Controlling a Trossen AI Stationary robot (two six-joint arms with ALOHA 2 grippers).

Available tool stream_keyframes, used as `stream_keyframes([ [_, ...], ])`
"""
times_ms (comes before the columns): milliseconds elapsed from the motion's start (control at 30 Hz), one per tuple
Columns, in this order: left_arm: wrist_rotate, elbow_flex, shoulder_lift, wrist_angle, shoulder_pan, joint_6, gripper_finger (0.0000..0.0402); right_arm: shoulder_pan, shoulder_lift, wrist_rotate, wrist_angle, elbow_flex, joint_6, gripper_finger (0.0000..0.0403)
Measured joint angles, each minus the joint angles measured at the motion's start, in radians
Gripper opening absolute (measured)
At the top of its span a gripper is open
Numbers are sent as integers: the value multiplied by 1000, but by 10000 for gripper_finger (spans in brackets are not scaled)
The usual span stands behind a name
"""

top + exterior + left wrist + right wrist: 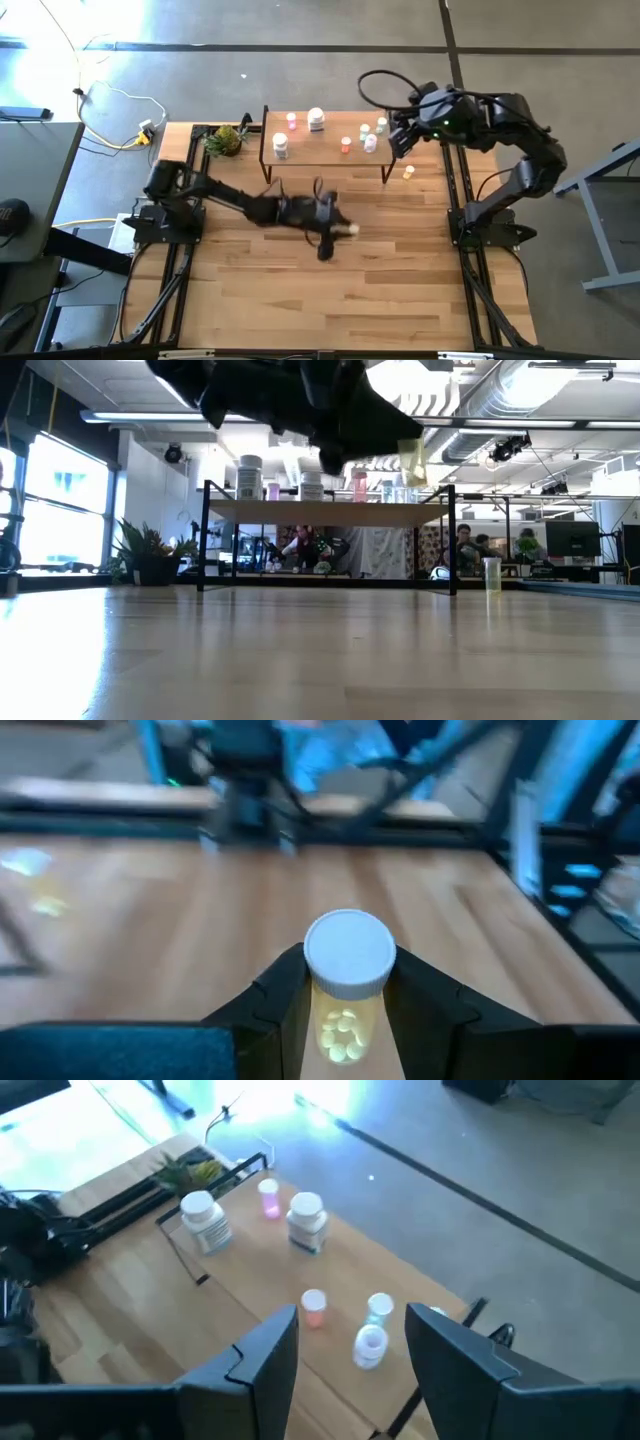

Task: Pick and place medicine bottles onto shelf by color
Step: Put the bottom yellow pill bottle on the shelf

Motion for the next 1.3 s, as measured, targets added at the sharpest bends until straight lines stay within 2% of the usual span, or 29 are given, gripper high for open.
stream_keyframes([
  [367, -94, 1, -201, -70, 229, 70, 106, 0, -38, 61, -13, 0, -84, 177],
  [433, -134, -4, -238, -105, 265, 81, 106, 0, -45, 88, -12, 0, -89, 177],
  [533, -254, -7, -267, -136, 292, 79, 106, 0, -56, 135, -12, 0, -90, 177],
  [667, -414, -8, -286, -207, 300, 35, 106, -1, -61, 189, -9, 0, -111, 177],
  [1000, -674, -9, -277, -322, 263, -115, 106, -1, -61, 223, -7, 0, -155, 177],
  [1133, -705, -9, -276, -394, 264, -186, 106, -1, -61, 226, -7, 0, -158, 177],
  [1300, -707, -9, -269, -388, 276, -197, 106, -1, -61, 228, -7, 0, -158, 177],
])
